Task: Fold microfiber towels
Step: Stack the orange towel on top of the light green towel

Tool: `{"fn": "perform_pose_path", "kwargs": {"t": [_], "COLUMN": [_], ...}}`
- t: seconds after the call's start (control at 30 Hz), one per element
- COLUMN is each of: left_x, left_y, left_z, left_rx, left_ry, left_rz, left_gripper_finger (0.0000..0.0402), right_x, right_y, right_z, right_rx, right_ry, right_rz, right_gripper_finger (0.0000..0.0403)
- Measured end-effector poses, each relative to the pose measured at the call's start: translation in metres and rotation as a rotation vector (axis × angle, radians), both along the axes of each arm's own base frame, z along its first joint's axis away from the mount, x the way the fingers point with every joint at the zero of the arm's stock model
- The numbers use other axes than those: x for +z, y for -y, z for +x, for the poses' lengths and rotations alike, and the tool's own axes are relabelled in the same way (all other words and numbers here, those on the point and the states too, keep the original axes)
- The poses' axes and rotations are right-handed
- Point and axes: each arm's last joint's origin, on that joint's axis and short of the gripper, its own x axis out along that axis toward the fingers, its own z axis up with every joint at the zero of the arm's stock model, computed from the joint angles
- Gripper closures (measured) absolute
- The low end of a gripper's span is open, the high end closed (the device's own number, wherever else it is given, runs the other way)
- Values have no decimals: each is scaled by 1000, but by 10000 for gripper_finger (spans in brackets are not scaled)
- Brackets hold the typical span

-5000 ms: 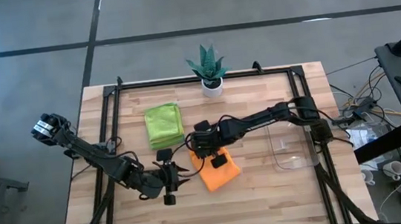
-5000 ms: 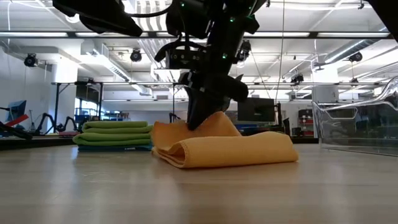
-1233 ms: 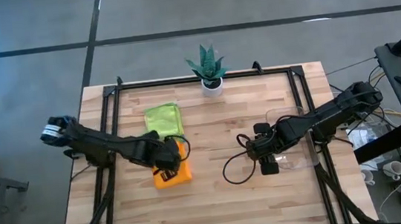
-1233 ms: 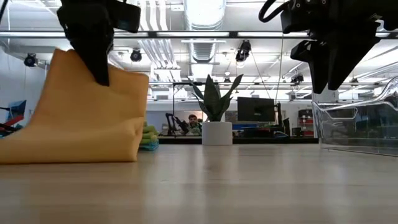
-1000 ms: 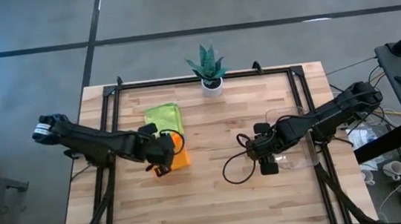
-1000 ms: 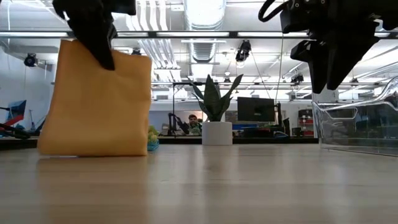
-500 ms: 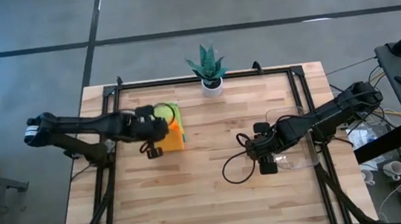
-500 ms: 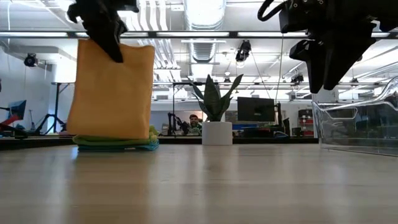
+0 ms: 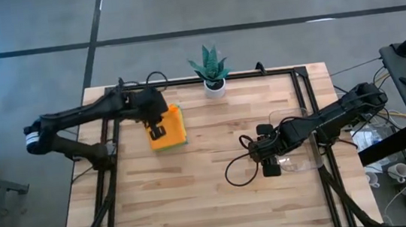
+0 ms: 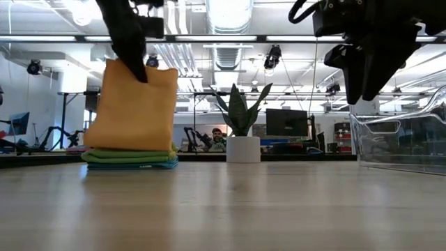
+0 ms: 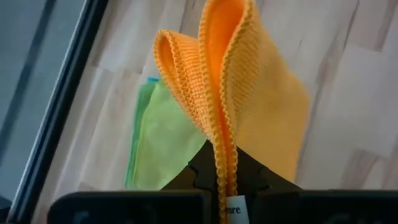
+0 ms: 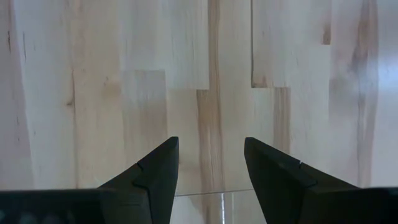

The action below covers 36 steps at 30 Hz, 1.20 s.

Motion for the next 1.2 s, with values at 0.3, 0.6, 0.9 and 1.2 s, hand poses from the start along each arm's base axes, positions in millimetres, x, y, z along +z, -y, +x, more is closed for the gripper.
{"fn": "perform_pose_path", "kwargs": {"t": [0.3,0.6,0.9,1.2], "left_x": [-27,-55,-94,-109], "left_y": [-37,-79,-96,-102], "left_z": [12,24,34,41], "left_rx": [-15,68,78,49], "left_ry": [-134,-173,-321,-384], "left_rz": [-5,-8,-50,2], "left_gripper_finger": [401,401,380,295], "right_x": [0,4,-7,-29], "right_y": [0,-4,-4,1], "right_z": [2,14,29,52], "right_rx": [0,-10,4,42], "right_ry": [16,159,194,200], "right_rz": [5,19,-30,-58], "right_gripper_finger": [223,222,222,222]}}
